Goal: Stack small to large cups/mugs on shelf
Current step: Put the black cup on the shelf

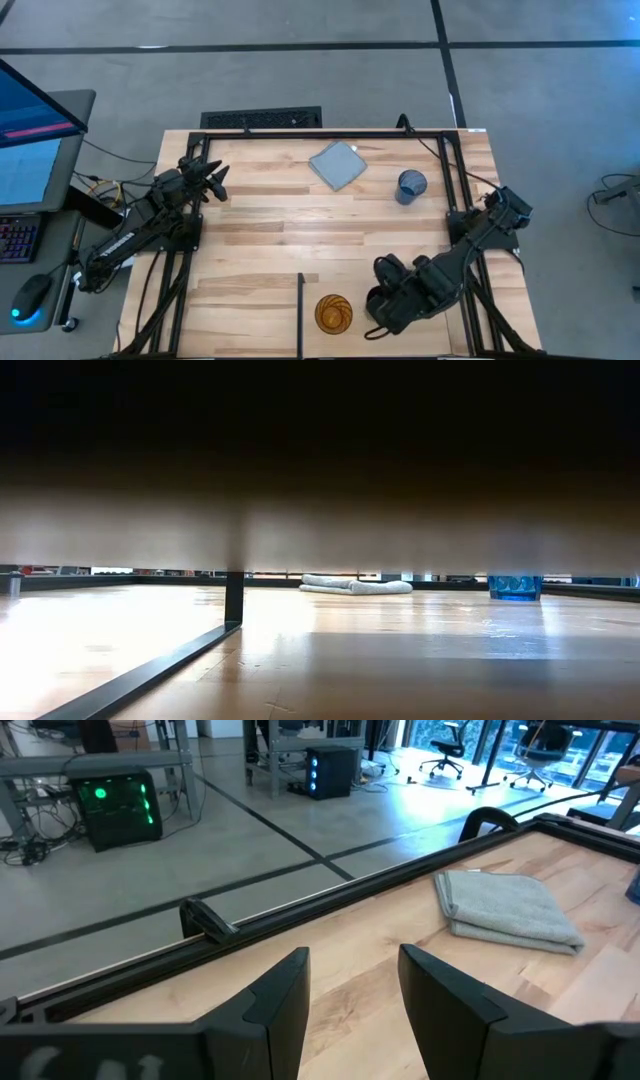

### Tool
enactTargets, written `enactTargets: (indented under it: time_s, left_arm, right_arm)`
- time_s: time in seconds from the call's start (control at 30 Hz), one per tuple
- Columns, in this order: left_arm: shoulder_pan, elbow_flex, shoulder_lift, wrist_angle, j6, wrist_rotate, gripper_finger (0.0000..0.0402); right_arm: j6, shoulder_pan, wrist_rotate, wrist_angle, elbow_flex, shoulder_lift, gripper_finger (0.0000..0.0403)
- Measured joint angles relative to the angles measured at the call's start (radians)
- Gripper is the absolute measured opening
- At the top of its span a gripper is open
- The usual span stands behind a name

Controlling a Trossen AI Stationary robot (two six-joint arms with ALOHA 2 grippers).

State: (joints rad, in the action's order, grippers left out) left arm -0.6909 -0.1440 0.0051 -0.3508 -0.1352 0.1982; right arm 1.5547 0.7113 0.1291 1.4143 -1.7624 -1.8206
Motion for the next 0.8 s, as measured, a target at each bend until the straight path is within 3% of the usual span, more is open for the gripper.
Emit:
enactTargets:
  time_s: [0.8]
  left_arm:
    - [0.000,0.000,0.000,-0.003,0.000,0.000,0.0146]
  right_arm:
    - [-0.010,0.009,-0.027,0.003,-0.050,-0.051,0.0017]
